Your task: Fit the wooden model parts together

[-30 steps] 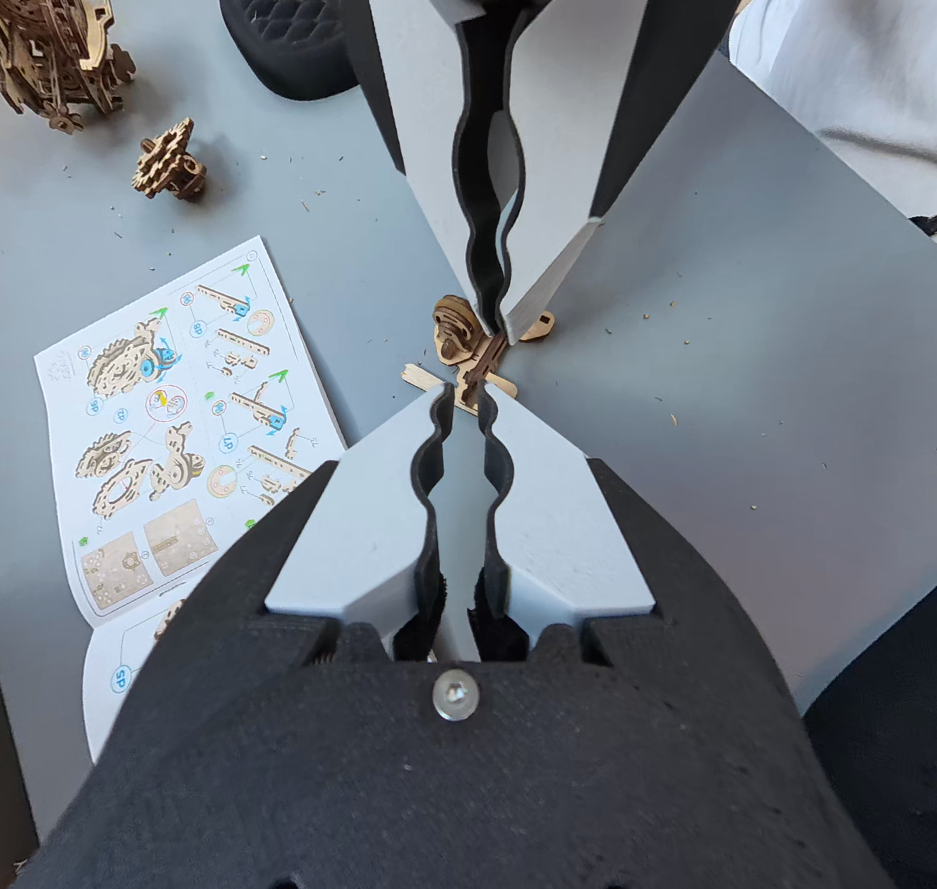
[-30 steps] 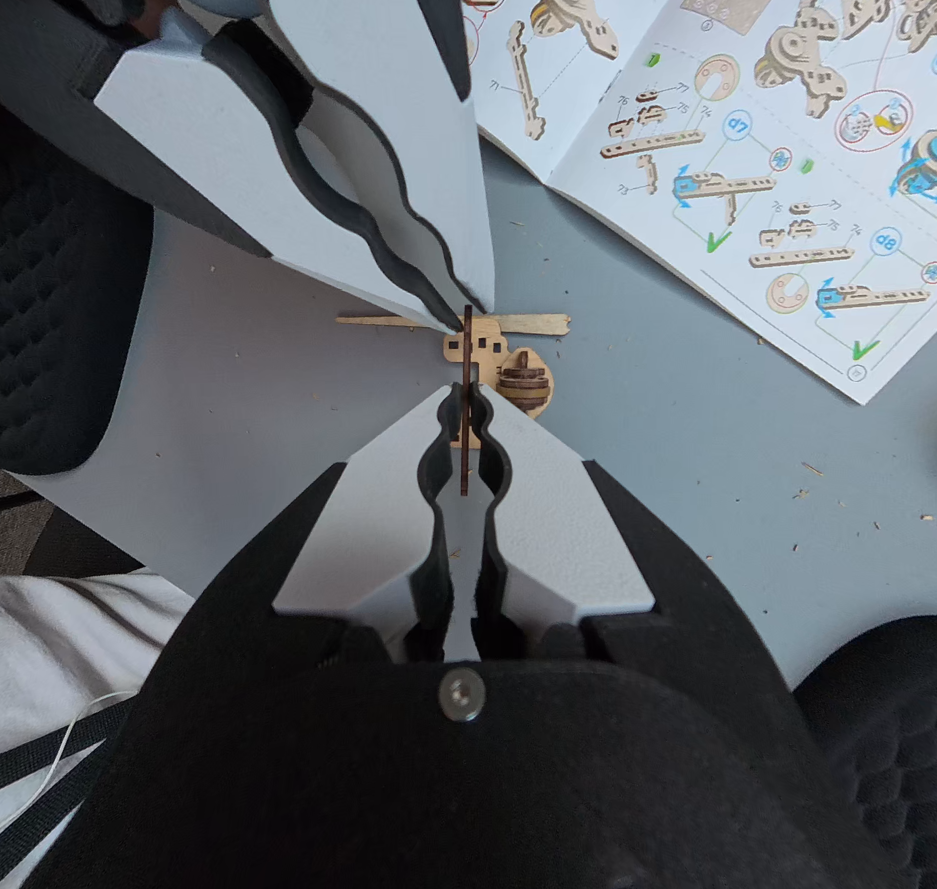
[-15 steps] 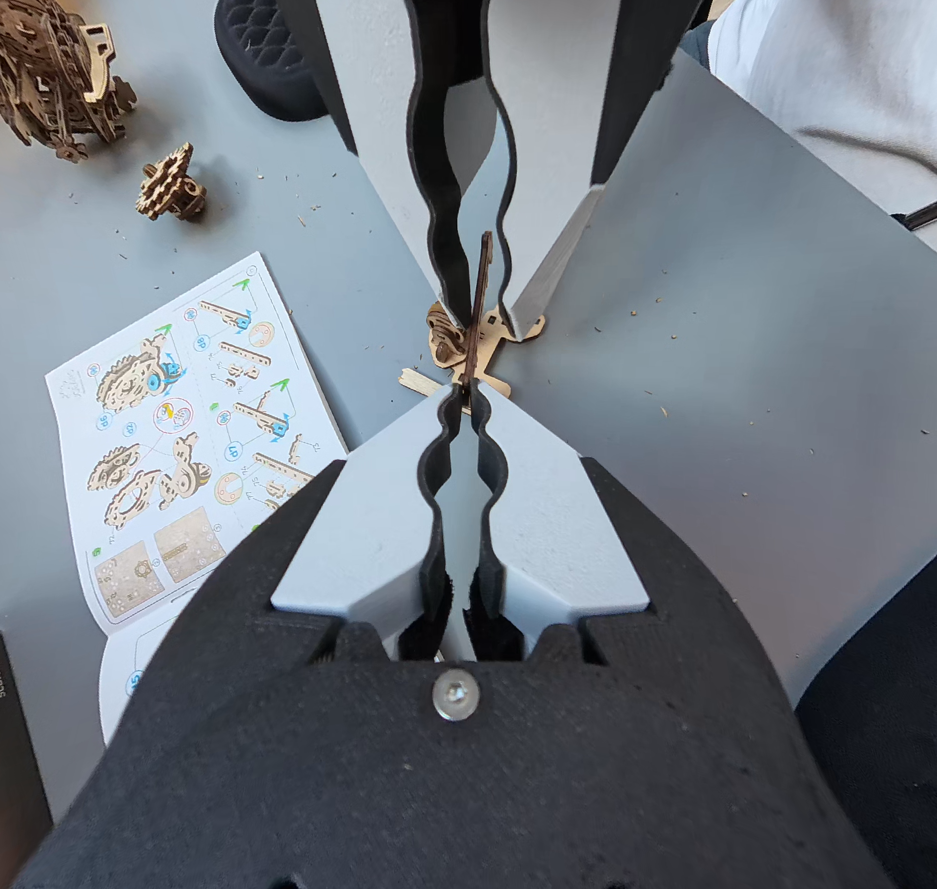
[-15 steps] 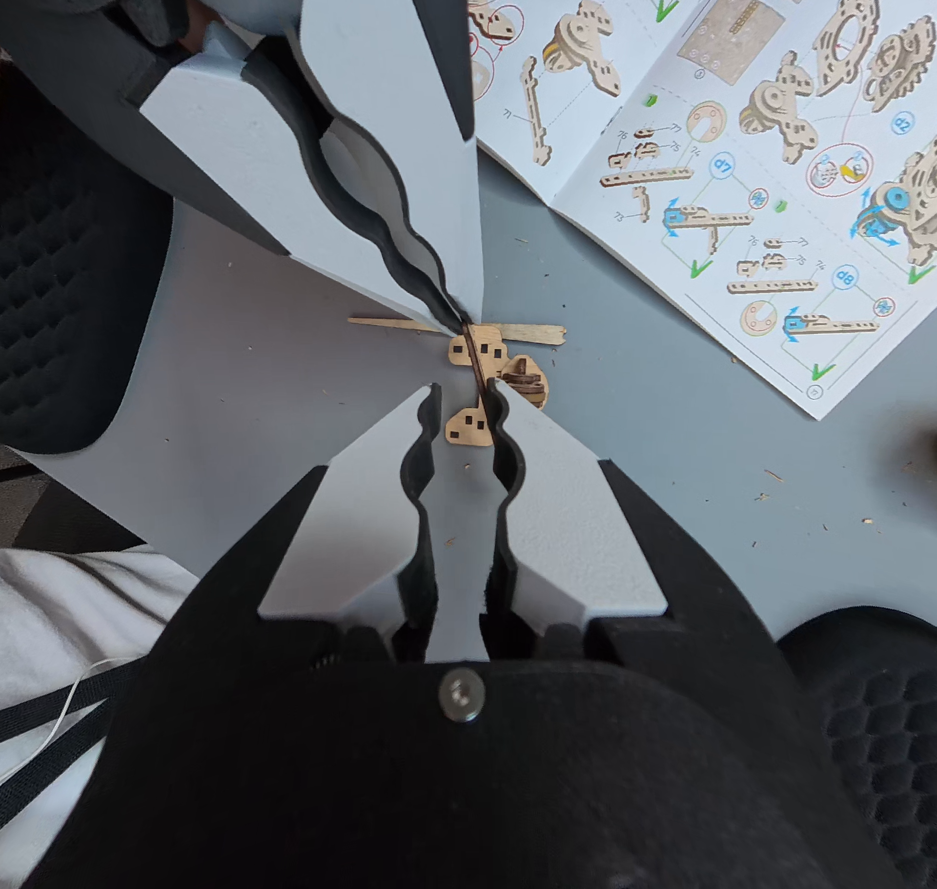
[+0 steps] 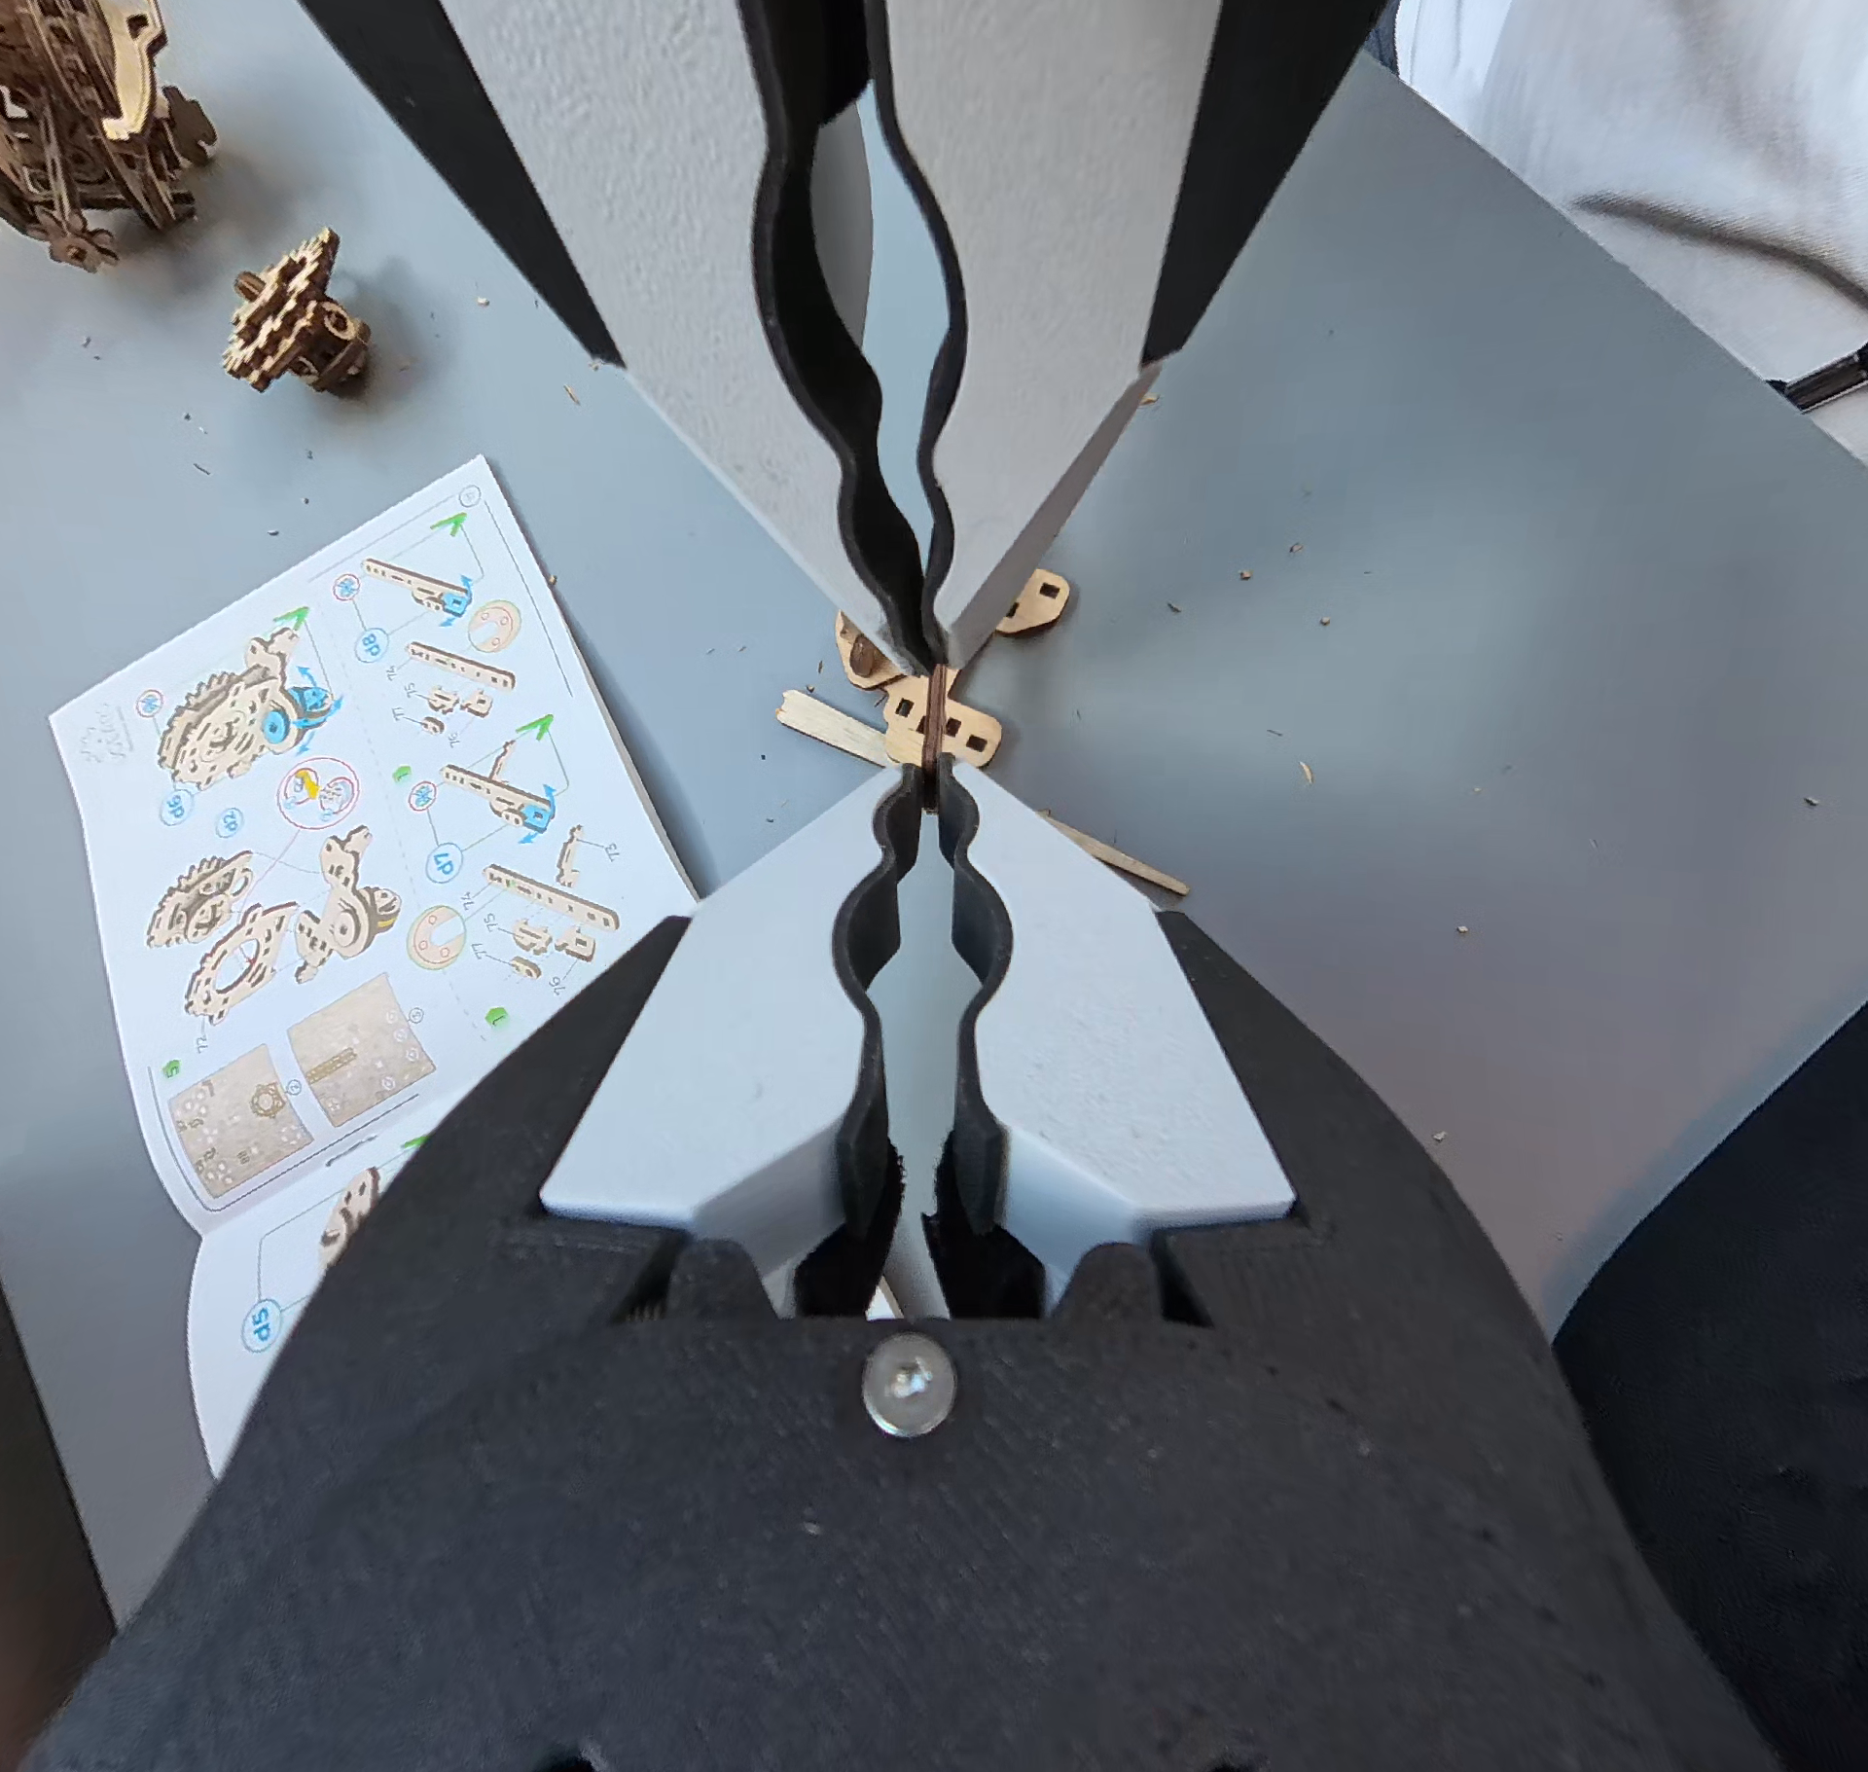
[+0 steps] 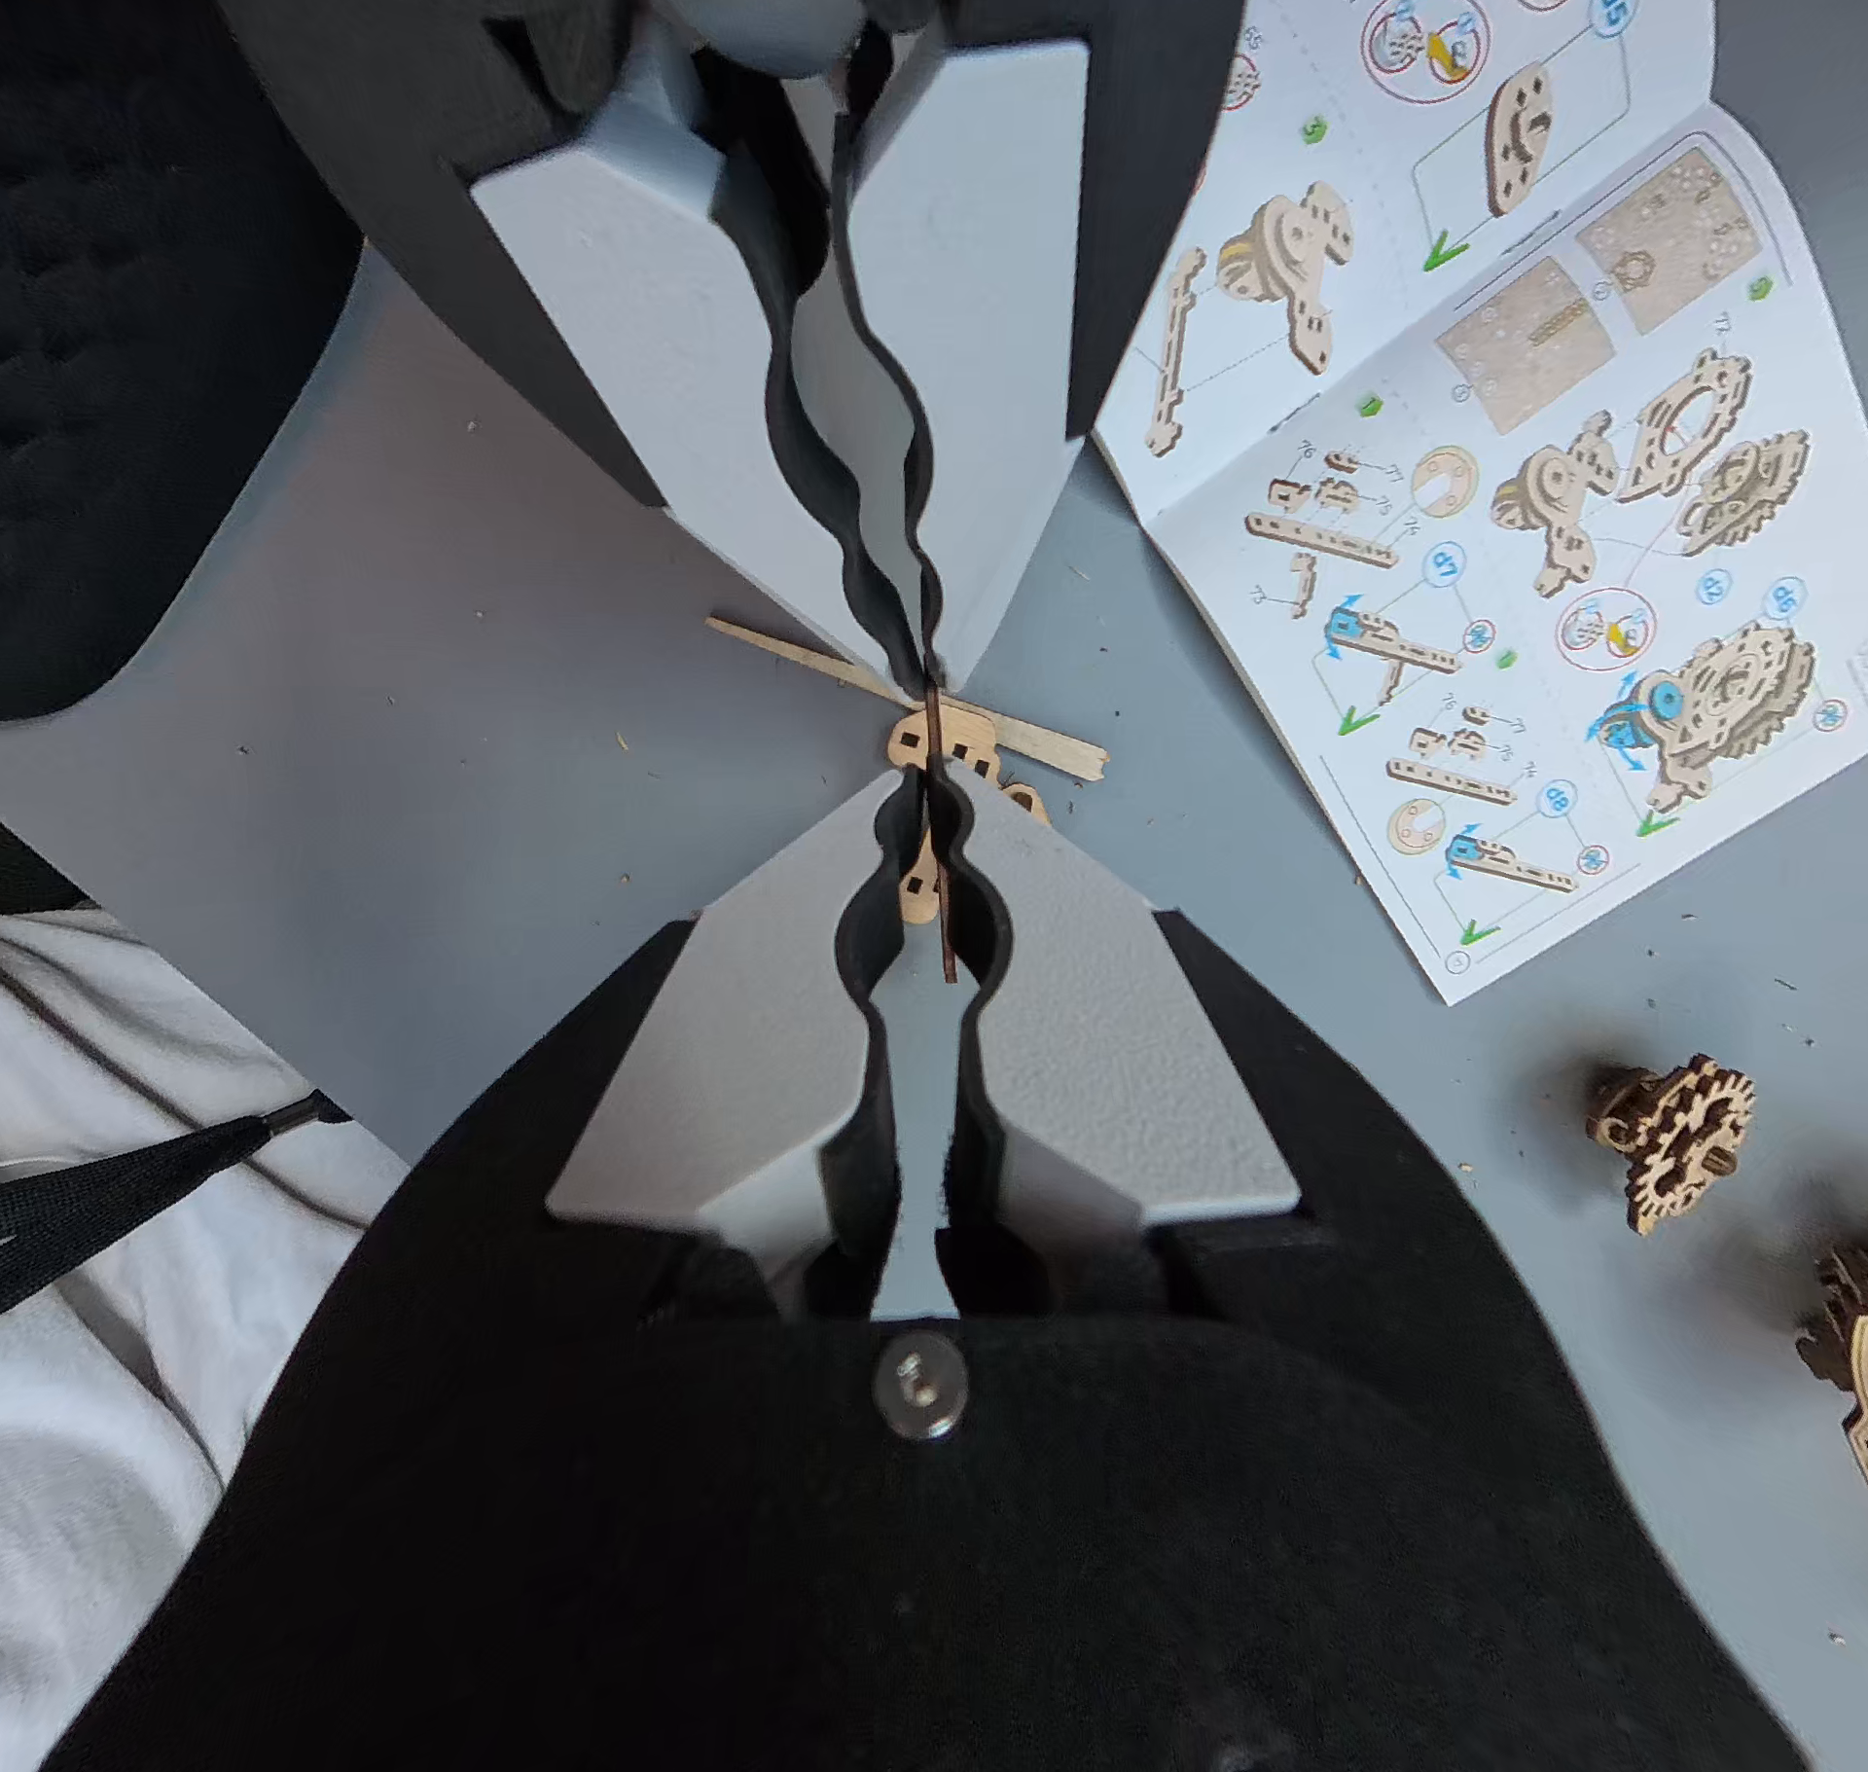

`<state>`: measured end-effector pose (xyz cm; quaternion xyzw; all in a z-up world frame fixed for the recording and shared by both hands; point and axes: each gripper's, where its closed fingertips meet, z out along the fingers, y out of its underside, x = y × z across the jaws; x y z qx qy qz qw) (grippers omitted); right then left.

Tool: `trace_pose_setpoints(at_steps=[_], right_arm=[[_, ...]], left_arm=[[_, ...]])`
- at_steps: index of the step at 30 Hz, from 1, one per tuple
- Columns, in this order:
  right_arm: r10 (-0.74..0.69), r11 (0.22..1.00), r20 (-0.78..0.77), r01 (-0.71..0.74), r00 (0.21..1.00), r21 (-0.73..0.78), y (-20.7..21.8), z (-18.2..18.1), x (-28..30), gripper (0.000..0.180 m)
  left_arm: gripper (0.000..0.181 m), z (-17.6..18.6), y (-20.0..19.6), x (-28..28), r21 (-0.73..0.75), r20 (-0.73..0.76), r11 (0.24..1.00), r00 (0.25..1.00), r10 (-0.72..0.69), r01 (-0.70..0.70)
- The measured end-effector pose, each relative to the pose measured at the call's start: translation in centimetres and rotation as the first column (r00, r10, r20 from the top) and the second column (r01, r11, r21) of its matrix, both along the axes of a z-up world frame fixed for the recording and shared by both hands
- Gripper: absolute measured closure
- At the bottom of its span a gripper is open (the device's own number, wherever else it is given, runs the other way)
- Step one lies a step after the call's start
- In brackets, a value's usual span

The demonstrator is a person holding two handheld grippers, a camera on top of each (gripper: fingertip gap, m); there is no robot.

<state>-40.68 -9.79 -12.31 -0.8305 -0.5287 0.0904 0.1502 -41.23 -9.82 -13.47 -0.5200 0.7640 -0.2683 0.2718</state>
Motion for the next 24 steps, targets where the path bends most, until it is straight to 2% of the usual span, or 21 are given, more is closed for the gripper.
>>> trace_pose_setpoints(at_steps=[4, 9, 17, 24], right_arm=[[0.038, 0.998, -0.126, -0.031, 0.991, 0.050, 0.1, 1.0, -0.8, 0.180], [0.086, 0.995, -0.171, -0.076, 0.982, 0.063, -0.7, 0.5, -0.3, 0.179], [0.092, 0.992, -0.118, -0.081, 0.989, 0.091, -0.4, -0.8, 0.1, 0.174], [0.053, 0.997, -0.124, -0.045, 0.991, 0.064, -0.3, -1.1, 0.2, 0.179]], left_arm=[[0.180, 0.5, -0.1, 0.0, -0.012, 0.030, 1.000, 1.000, -0.007, 0.008], [0.180, 0.4, -0.1, 0.0, -0.022, 0.036, 1.000, 0.999, -0.011, 0.012], [0.180, 0.3, -0.2, 0.0, -0.014, 0.033, 1.000, 0.999, -0.020, 0.020], [0.180, 0.4, -0.4, 0.0, -0.020, 0.036, 0.999, 0.999, -0.028, 0.029]])
